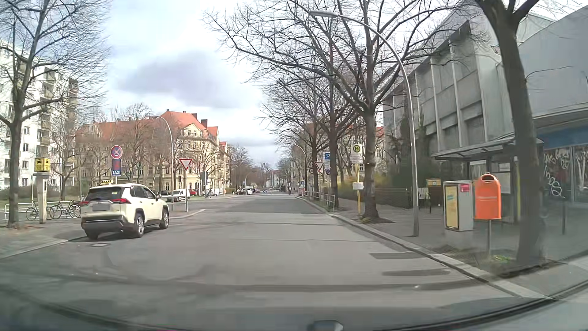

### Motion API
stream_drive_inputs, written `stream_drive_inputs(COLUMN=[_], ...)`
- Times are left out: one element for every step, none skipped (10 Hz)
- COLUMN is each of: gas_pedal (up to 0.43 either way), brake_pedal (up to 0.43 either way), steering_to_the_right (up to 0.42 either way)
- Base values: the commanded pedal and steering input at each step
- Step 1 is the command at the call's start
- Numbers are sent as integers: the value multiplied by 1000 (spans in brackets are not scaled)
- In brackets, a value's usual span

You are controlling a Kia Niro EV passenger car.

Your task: Follow the waypoints while adhering to traffic rules and regulations

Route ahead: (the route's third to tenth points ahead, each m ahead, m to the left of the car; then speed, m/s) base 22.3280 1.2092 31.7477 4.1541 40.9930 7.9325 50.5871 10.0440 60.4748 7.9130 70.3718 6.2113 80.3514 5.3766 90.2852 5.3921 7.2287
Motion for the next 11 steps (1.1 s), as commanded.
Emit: stream_drive_inputs(gas_pedal=[0, 0, 0, 0, 0, 0, 0, 0, 0, 0, 0], brake_pedal=[0, 0, 0, 0, 0, 0, 0, 6, 24, 43, 73], steering_to_the_right=[-3, -8, -12, -12, -12, -12, -12, -12, -12, -13, -12])
